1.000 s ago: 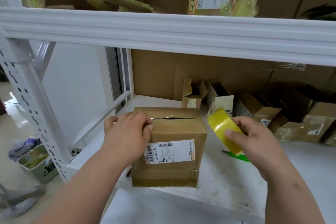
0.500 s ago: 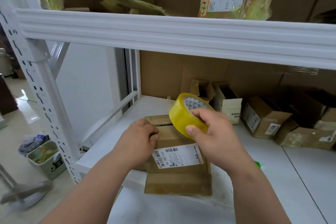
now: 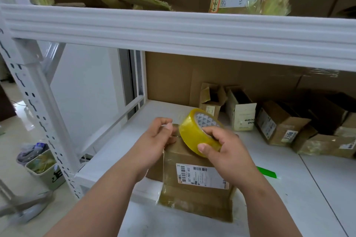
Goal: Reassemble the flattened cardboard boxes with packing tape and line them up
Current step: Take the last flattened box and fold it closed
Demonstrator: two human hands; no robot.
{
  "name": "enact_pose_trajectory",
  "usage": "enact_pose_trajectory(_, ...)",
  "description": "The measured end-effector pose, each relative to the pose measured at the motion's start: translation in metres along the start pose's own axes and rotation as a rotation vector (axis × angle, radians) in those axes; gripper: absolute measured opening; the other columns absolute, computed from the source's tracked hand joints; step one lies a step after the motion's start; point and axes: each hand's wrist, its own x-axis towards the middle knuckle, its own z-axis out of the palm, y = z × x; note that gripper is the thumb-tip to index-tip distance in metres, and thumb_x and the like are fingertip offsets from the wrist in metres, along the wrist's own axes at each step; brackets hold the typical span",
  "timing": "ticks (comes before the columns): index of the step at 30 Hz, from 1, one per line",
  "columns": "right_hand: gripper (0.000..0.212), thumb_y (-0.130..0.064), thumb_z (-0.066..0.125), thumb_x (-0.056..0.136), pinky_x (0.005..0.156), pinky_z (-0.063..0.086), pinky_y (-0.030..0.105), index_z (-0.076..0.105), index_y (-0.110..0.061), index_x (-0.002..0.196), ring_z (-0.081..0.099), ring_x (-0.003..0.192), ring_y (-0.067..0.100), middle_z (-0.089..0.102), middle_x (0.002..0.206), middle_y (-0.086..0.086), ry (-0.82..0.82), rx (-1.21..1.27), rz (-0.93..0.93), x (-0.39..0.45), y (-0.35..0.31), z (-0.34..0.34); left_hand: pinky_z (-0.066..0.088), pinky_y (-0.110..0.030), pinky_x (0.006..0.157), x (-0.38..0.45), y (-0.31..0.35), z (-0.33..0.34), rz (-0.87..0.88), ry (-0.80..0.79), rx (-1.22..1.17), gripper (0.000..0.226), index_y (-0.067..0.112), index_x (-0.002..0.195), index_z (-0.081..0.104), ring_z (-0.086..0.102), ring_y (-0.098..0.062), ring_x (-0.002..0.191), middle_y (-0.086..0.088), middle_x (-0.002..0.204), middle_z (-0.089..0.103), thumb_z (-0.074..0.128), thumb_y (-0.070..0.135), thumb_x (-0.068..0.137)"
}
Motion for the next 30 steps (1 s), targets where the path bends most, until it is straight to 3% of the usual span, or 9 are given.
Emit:
enact_pose_trajectory(3,0.027,-0.032,0.067,0.09,0.109,0.034,0.049,0.054,-0.051,0.104,0.04,0.128,0.02,0.055,0.112,-0.02,-0.014,-0.028,-0.026,0.0,0.001,-0.003,0.039,-0.025,0.093,0.003,0.002,-0.001,-0.005,-0.05,-0.069,0.023,0.04,0.123,0.056,0.065,-0.007,0.11,0.017,0.123,0.063,0.047,0.042,0.102)
enact_pose_trajectory(7,0.03,-0.032,0.068,0.089,0.111,0.031,0.05,0.052,-0.057,0.095,0.039,0.129,0.02,0.047,0.101,-0.033,-0.035,-0.015,-0.035,0.0,-0.001,-0.007,0.042,-0.035,0.107,0.007,-0.003,-0.012,-0.019,-0.105,-0.113,0.048,0.04,0.12,0.063,0.063,-0.017,0.117,0.01,0.128,0.064,0.065,0.038,0.071)
enact_pose_trajectory(11,0.034,-0.03,0.068,0.089,0.115,0.026,0.046,0.048,-0.057,0.09,0.037,0.123,0.01,0.045,0.098,-0.036,-0.041,-0.05,-0.086,0.001,-0.004,-0.007,0.044,-0.039,0.105,0.006,-0.003,-0.012,0.024,-0.124,-0.03,0.034,0.037,0.115,0.065,0.065,-0.012,0.111,0.013,0.125,0.064,0.07,0.038,0.081)
enact_pose_trajectory(15,0.033,-0.029,0.067,0.091,0.117,0.021,0.038,0.047,-0.056,0.092,0.031,0.101,-0.019,0.044,0.095,-0.039,-0.076,-0.07,-0.124,0.003,-0.007,-0.008,0.051,-0.039,0.096,0.008,0.0,-0.006,0.025,-0.061,0.003,0.014,0.035,0.102,0.068,0.071,-0.015,0.098,0.011,0.117,0.068,0.066,0.024,0.094)
enact_pose_trajectory(17,0.028,-0.031,0.066,0.091,0.117,0.02,0.039,0.05,-0.053,0.097,0.031,0.108,-0.014,0.044,0.097,-0.038,-0.09,-0.079,-0.116,0.005,-0.006,-0.008,0.051,-0.044,0.098,0.011,0.0,-0.005,0.029,0.0,0.069,0.009,0.036,0.09,0.068,0.069,-0.015,0.1,0.012,0.112,0.07,0.064,0.029,0.094)
enact_pose_trajectory(19,0.024,-0.035,0.066,0.091,0.117,0.022,0.042,0.052,-0.052,0.1,0.031,0.122,0.003,0.044,0.099,-0.036,-0.096,-0.095,-0.101,0.006,-0.007,-0.008,0.052,-0.048,0.098,0.012,-0.001,-0.005,0.031,0.052,0.087,0.016,0.033,0.082,0.068,0.067,-0.018,0.103,0.012,0.108,0.072,0.062,0.031,0.096)
enact_pose_trajectory(23,0.013,-0.042,0.068,0.087,0.115,0.02,0.035,0.056,-0.041,0.089,0.032,0.099,-0.017,0.047,0.089,-0.03,-0.132,-0.165,-0.153,0.011,-0.004,-0.011,0.055,-0.047,0.094,0.012,-0.005,-0.005,0.004,0.097,0.022,0.026,0.027,0.074,0.065,0.069,-0.023,0.097,0.005,0.1,0.074,0.058,0.025,0.099)
enact_pose_trajectory(28,0.008,-0.027,0.067,0.083,0.121,-0.002,0.035,0.062,-0.026,0.089,0.042,0.124,-0.002,0.058,0.115,-0.023,-0.186,-0.21,-0.217,0.022,0.004,-0.017,0.056,-0.045,0.093,0.011,-0.01,-0.007,-0.011,0.124,0.007,0.027,0.019,0.077,0.061,0.069,-0.027,0.093,-0.01,0.095,0.072,0.051,0.021,0.102)
enact_pose_trajectory(30,0.01,-0.036,0.064,0.087,0.121,0.0,0.037,0.059,-0.028,0.09,0.038,0.127,-0.004,0.055,0.121,-0.025,-0.205,-0.229,-0.231,0.026,0.006,-0.018,0.055,-0.046,0.094,0.012,-0.013,-0.005,-0.007,0.153,0.025,0.024,0.015,0.081,0.059,0.068,-0.026,0.09,-0.012,0.093,0.07,0.049,0.021,0.103)
